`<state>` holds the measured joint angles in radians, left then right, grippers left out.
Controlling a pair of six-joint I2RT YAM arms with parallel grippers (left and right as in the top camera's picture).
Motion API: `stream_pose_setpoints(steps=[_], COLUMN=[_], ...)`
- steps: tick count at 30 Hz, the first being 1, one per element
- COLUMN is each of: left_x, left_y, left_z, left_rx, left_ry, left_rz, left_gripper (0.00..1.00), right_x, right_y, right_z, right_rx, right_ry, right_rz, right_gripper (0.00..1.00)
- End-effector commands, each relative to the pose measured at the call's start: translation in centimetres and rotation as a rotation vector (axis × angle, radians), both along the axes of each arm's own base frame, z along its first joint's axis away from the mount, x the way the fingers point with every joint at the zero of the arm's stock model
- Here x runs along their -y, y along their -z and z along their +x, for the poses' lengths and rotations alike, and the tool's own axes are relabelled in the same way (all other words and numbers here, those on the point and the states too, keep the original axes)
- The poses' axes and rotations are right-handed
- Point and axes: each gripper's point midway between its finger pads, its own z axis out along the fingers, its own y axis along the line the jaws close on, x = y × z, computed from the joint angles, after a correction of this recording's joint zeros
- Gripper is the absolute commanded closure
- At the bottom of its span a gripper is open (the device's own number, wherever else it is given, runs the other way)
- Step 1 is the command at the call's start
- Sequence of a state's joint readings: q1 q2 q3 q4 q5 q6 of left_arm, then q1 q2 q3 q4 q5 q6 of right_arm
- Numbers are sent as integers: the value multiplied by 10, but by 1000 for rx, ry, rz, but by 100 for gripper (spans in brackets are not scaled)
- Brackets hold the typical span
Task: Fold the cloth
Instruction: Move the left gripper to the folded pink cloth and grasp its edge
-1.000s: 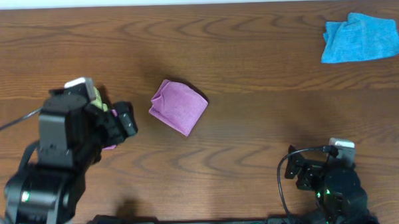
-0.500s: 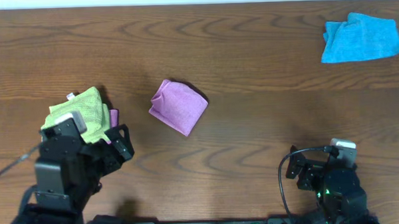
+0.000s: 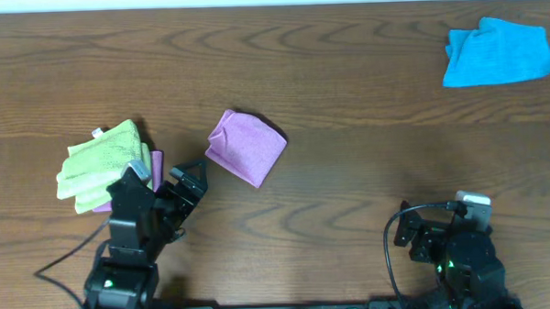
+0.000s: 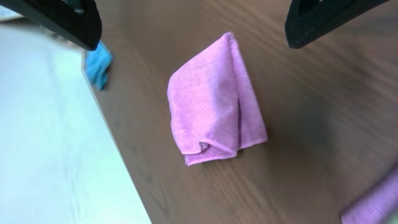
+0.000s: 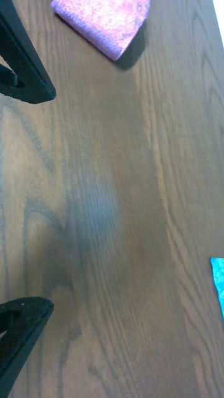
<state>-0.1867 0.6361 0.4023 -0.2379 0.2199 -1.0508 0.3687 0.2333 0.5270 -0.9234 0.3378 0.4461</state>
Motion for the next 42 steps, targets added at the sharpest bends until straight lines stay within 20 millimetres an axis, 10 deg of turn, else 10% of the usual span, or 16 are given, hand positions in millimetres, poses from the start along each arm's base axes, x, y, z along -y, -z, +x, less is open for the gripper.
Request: stream_pose_setpoints(steps=[1, 21, 42], left_x=[2, 27, 32], left_y=[27, 106, 139], left_z=[1, 43, 73], left_rx=[-89, -267, -276], left_ry=[-76, -58, -42], left_rz=[-132, -224, -181], left_gripper=[4, 1, 0], right_x=[5, 5, 5], right_y=[-1, -1, -1], right_z=[0, 0, 0], right_rx=[8, 8, 8], right_ry=[33, 33, 33], right_rz=[9, 9, 9], right_gripper=[1, 1, 1])
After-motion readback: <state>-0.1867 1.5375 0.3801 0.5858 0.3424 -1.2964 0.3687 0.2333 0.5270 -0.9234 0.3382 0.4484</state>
